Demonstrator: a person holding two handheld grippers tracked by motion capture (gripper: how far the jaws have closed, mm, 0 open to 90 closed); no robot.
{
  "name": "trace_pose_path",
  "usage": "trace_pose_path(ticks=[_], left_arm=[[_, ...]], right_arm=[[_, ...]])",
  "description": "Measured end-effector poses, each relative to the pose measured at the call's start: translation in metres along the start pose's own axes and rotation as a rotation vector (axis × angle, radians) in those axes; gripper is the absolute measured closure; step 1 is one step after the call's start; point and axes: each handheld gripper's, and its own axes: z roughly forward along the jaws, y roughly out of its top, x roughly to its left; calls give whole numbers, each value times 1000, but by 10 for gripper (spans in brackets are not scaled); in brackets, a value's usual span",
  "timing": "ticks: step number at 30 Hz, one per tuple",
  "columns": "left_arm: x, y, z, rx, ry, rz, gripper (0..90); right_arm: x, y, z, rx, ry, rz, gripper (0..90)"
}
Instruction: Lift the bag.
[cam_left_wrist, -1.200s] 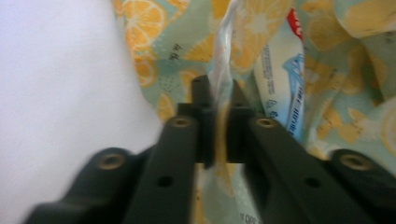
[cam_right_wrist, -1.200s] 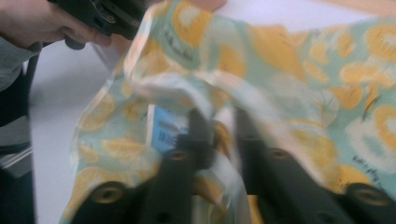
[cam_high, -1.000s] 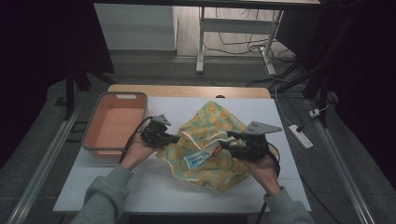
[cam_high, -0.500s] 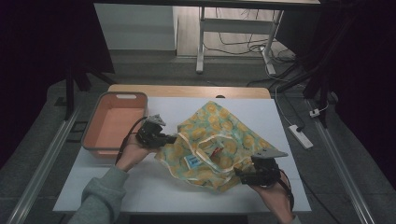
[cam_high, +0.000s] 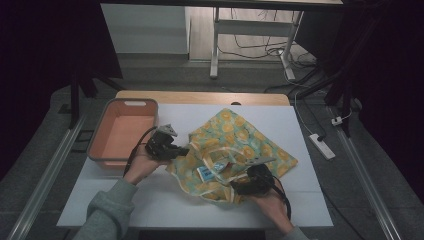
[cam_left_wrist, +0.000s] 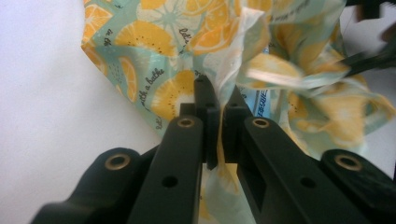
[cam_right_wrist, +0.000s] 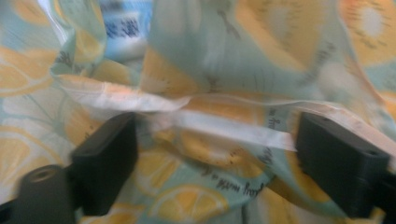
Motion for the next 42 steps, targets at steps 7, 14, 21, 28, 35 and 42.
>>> trace_pose_path(ticks=[7, 14, 21, 28, 35, 42], left_arm=[[2, -4, -4, -2, 4, -8, 878], [-3, -9, -23, -47, -11, -8, 880], [-14, -15, -56, -146, -60, -13, 882], [-27, -15, -91, -294, -52, 1, 883], [-46, -8, -140, -485, -61, 41, 884], [-59, 5, -172, -622, -70, 53, 883]], right_arm=[[10, -4, 4, -8, -21, -114, 750], [7, -1, -26, -104, 10, -182, 886], [0, 31, -104, -363, -17, -214, 890], [-13, 57, -144, -510, 11, -187, 891], [-19, 80, -180, -639, -12, -153, 893], [-31, 118, -199, -708, -7, -128, 893]])
